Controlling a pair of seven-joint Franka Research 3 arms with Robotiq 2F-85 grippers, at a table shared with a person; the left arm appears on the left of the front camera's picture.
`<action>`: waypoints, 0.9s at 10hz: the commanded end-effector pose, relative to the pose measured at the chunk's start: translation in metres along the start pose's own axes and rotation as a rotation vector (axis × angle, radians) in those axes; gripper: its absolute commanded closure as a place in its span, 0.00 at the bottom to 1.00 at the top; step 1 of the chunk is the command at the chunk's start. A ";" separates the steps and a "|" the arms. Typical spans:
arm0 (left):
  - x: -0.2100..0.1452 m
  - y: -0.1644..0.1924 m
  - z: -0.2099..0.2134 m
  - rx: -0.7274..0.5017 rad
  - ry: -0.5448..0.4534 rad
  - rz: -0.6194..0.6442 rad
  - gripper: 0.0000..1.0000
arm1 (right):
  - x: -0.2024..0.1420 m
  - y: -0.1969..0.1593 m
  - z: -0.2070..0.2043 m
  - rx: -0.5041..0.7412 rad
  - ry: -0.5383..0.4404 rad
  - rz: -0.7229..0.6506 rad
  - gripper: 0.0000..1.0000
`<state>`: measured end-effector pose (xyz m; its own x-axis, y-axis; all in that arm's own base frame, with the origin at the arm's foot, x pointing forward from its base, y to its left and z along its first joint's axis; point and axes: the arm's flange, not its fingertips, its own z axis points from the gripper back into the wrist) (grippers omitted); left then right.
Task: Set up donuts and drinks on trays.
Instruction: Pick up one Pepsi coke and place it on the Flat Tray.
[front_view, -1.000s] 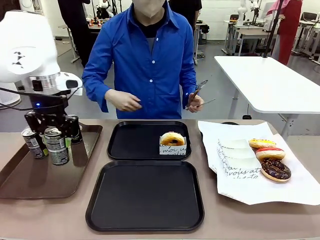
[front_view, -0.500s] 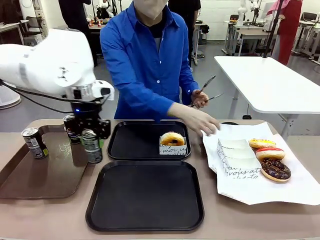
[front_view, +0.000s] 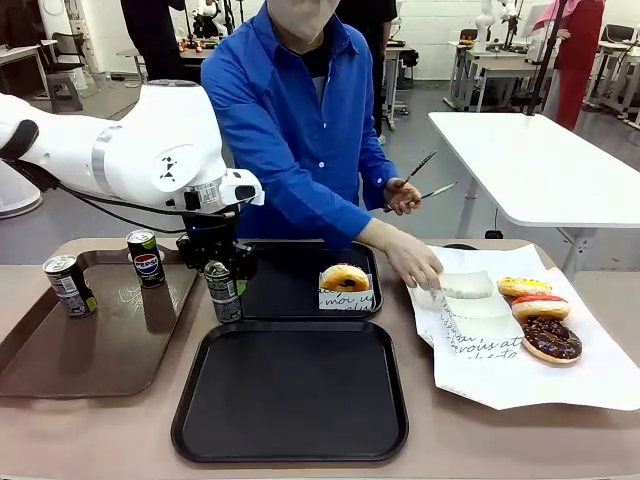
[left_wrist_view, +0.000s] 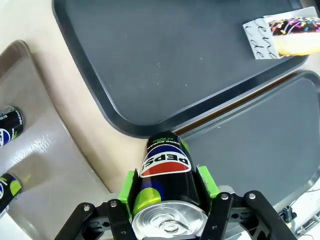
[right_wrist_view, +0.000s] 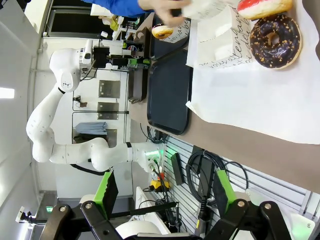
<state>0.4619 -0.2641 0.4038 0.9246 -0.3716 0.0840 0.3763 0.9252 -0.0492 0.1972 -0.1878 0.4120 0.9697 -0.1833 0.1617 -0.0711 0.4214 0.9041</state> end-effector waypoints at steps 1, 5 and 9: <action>-0.016 -0.004 0.023 -0.019 -0.033 0.008 0.41 | 0.002 0.001 -0.001 0.028 -0.015 0.014 0.00; -0.212 0.060 0.181 -0.083 -0.045 -0.130 0.41 | 0.002 0.001 -0.001 0.028 -0.015 0.014 0.00; -0.213 0.082 0.181 -0.099 -0.093 -0.008 0.41 | 0.002 0.001 -0.001 0.028 -0.015 0.014 0.00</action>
<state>0.2538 -0.0840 0.5737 0.9018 -0.4042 0.1531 0.4241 0.8958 -0.1332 0.1975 -0.1880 0.4112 0.9701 -0.1834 0.1592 -0.0690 0.4201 0.9049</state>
